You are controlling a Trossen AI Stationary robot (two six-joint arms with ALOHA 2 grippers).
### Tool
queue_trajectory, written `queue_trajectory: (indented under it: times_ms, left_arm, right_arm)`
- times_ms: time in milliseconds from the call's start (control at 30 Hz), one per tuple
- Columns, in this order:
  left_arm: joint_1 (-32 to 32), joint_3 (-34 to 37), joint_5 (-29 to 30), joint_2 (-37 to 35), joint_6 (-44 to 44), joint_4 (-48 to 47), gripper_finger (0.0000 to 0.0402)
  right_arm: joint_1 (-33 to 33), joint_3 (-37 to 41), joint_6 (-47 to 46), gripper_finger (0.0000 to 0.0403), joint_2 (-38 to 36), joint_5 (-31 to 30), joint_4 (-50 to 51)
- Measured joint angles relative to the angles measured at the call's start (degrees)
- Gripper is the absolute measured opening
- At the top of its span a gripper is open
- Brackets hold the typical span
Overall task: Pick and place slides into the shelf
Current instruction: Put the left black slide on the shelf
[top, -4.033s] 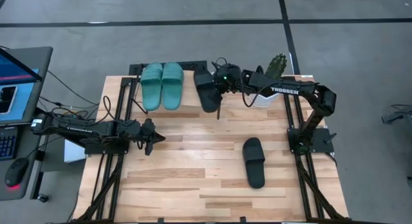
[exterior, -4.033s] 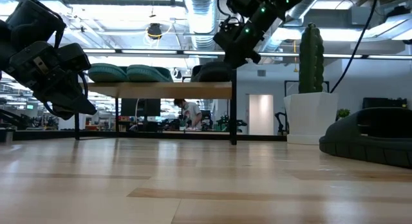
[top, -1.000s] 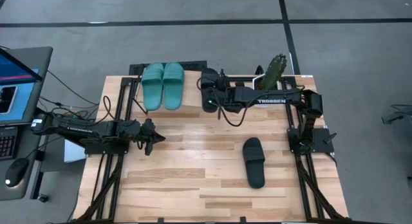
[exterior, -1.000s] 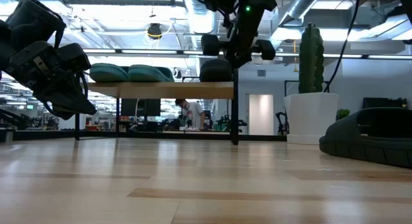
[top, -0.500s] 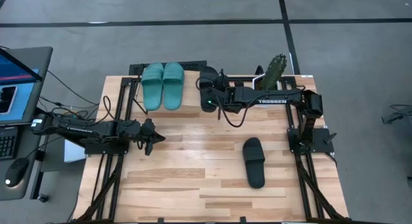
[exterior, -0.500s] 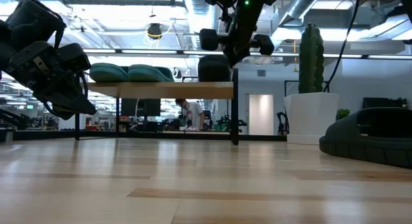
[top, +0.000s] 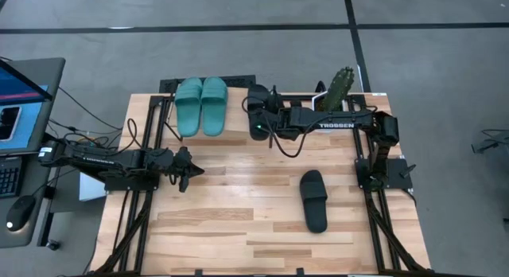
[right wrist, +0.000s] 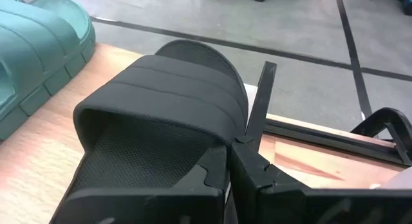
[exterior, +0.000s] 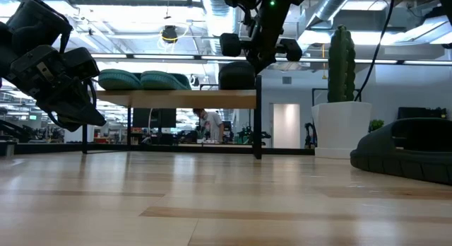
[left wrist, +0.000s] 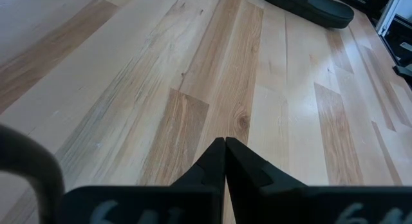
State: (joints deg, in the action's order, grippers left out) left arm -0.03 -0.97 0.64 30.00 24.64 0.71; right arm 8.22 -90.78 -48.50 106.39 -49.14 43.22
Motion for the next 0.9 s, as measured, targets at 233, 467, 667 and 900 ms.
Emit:
queue_trajectory:
  times_ms: [233, 467, 667, 900]
  left_arm:
    - [0.0, 0.0, 0.0, 0.0, 0.0, 0.0, 0.0000]
    - [0.0, 0.0, 0.0, 0.0, 0.0, 0.0, 0.0000]
    - [0.0, 0.0, 0.0, 0.0, 0.0, 0.0, 0.0000]
    - [0.0, 0.0, 0.0, 0.0, 0.0, 0.0, 0.0000]
  right_arm:
    - [0.0, 0.0, -1.0, 0.0009, 0.0, 1.2, 0.1]
    - [0.0, 0.0, -1.6, 0.0062, 0.0, 1.3, 0.1]
    - [0.0, 0.0, -1.6, 0.0096, 0.0, 1.3, 0.1]
    - [-0.8, 0.0, -1.1, 0.0115, 0.0, 1.5, 0.1]
